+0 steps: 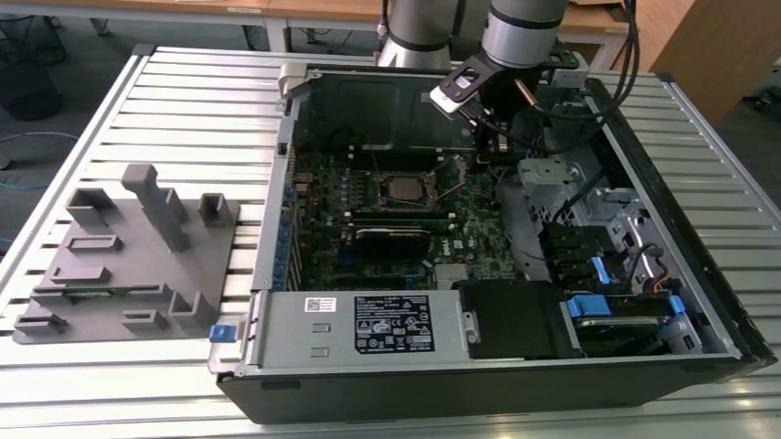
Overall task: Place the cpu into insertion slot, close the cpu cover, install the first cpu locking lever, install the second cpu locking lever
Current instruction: 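Close the cpu cover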
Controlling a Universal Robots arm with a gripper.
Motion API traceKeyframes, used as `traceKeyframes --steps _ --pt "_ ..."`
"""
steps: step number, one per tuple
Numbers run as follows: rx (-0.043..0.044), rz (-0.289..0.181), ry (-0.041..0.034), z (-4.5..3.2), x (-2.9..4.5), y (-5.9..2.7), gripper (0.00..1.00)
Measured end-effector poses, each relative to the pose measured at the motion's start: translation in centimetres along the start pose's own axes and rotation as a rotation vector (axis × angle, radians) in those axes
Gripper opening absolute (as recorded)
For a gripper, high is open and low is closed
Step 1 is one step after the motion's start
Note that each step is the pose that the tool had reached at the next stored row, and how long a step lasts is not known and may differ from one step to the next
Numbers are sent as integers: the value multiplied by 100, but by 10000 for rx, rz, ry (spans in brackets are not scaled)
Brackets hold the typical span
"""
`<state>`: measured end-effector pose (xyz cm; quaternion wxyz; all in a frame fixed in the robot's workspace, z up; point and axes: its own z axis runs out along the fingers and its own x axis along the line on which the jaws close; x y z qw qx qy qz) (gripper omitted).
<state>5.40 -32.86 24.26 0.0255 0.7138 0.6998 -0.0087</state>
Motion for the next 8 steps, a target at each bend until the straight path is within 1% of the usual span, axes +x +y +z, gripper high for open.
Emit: traceKeyframes --steps 8 --pt "-26 1 2 0 0 -34 11"
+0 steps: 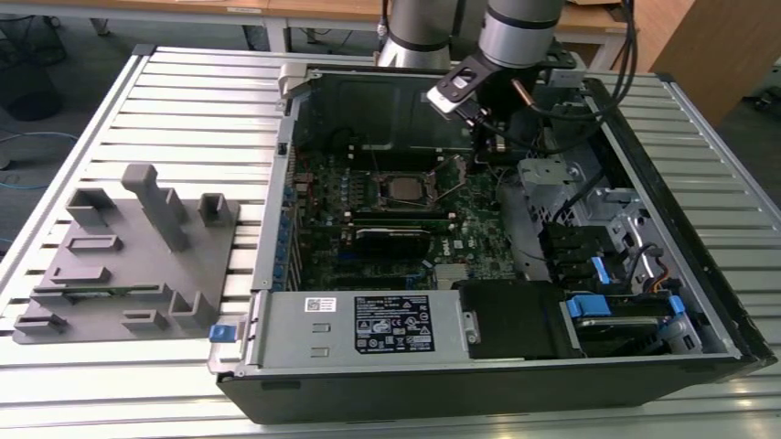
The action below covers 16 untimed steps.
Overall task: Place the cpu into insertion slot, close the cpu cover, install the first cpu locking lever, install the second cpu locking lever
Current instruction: 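Close the cpu cover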
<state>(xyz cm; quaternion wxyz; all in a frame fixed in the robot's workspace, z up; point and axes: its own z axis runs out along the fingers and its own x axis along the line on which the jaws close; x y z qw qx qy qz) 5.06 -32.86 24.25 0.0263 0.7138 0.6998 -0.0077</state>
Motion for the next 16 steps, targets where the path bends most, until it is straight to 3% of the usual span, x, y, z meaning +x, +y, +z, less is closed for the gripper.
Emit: traceKeyframes --steps 10,16 --pt "-5 2 0 0 0 -17 11" --pt "-33 3 0 -3 -3 -130 11"
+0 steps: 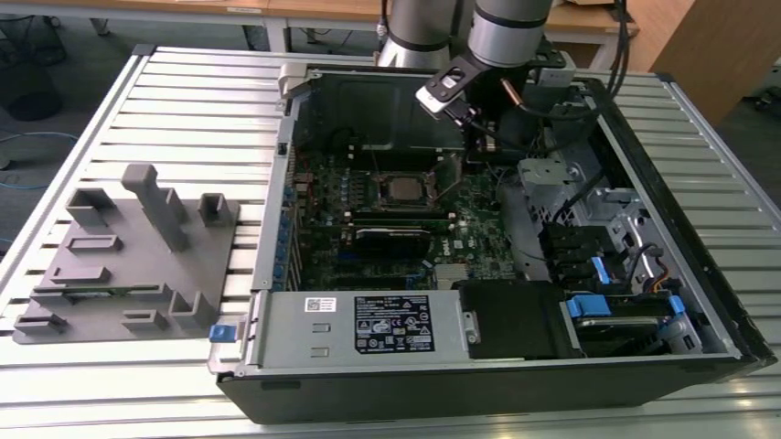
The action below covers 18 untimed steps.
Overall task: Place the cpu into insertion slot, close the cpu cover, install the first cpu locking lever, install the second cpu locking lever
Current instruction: 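Close the cpu cover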
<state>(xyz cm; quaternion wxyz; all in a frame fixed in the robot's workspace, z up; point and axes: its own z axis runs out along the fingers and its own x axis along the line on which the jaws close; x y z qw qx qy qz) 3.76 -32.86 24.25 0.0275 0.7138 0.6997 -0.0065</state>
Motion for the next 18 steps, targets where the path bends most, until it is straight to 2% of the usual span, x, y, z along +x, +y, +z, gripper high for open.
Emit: traceKeyframes --steps 3,9,18 --pt "-40 1 0 -3 -2 -86 11" --pt "-179 9 6 -7 -5 -252 11" --pt "-187 8 4 -7 -5 -265 11"
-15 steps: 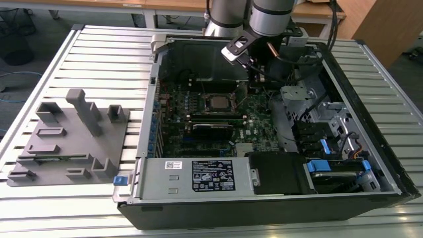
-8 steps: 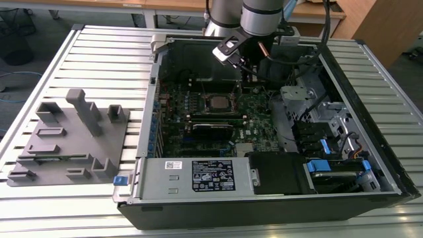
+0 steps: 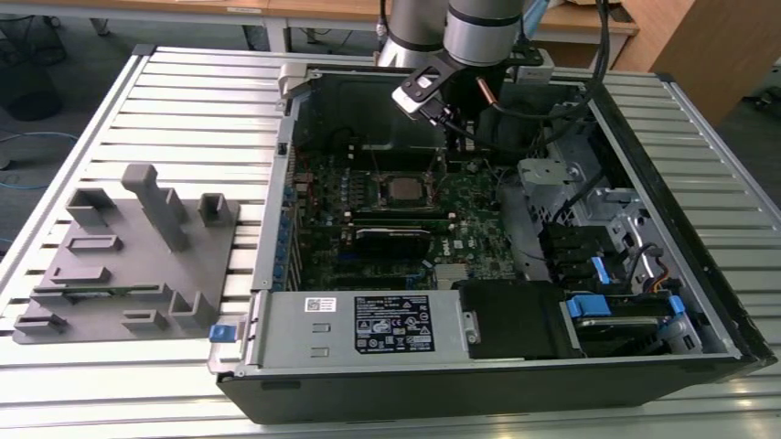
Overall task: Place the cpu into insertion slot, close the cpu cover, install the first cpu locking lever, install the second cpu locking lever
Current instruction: 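Close the cpu cover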
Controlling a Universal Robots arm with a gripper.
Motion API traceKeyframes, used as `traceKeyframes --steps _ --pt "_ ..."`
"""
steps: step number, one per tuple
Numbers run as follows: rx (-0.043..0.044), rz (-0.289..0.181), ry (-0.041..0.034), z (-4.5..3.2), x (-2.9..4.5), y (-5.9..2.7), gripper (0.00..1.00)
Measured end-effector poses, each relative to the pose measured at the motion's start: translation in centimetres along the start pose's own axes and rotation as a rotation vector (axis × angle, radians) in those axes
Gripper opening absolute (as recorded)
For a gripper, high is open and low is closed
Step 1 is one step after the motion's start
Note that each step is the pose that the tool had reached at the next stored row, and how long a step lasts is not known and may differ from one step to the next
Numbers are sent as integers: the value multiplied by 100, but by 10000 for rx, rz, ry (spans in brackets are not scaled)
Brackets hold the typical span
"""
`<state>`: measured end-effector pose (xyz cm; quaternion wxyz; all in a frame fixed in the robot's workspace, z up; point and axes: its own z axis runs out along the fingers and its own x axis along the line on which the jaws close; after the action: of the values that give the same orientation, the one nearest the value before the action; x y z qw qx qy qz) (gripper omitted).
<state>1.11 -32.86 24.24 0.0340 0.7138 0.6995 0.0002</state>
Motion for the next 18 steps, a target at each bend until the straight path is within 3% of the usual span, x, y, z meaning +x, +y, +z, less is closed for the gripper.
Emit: traceKeyframes --steps 8,18 --pt "-2 1 1 3 0 -17 11" --pt "-31 1 0 15 -2 -161 11"
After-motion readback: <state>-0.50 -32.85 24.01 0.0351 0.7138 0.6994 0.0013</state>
